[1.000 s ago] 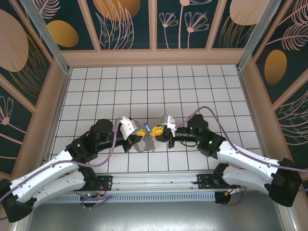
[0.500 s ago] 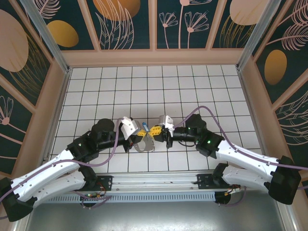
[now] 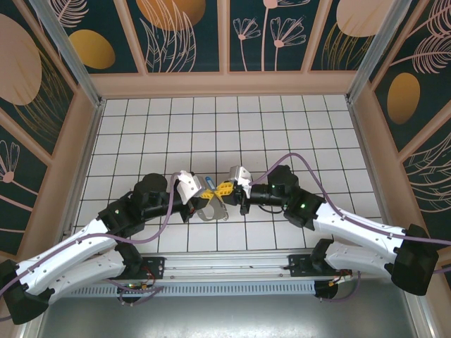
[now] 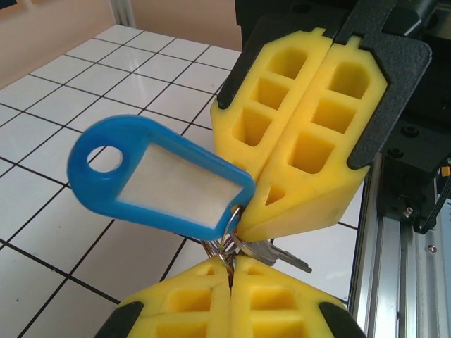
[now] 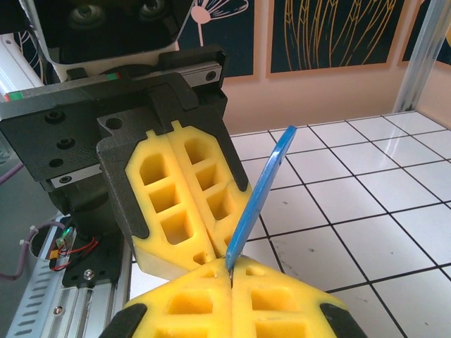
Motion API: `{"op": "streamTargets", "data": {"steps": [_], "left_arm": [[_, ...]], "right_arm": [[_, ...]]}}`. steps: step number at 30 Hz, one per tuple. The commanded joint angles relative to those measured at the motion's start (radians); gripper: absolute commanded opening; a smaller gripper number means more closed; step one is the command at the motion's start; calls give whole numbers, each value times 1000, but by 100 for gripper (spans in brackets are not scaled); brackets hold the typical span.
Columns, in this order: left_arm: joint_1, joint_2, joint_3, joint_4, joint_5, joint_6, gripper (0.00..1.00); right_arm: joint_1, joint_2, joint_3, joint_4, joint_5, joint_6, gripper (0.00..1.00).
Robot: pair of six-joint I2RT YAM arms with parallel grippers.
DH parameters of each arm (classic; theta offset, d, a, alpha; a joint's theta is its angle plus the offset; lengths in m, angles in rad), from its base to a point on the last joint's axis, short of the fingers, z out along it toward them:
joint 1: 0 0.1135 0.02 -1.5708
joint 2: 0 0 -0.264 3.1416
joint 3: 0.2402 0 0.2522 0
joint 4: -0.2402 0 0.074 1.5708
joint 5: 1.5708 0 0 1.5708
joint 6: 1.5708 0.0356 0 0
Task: Put the keys on the keyring
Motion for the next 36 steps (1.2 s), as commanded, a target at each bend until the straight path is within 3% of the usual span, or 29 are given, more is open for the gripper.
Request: {"op": "streamTargets", "data": {"steps": [1,36], "left_arm": [[-1,-2,26,25,39,16,0],[-1,0,23,25,40,17,0]], "right_arm": [[9,6,34,24,25,-1,0],[23,31,54,-22,69,0,0]]}}
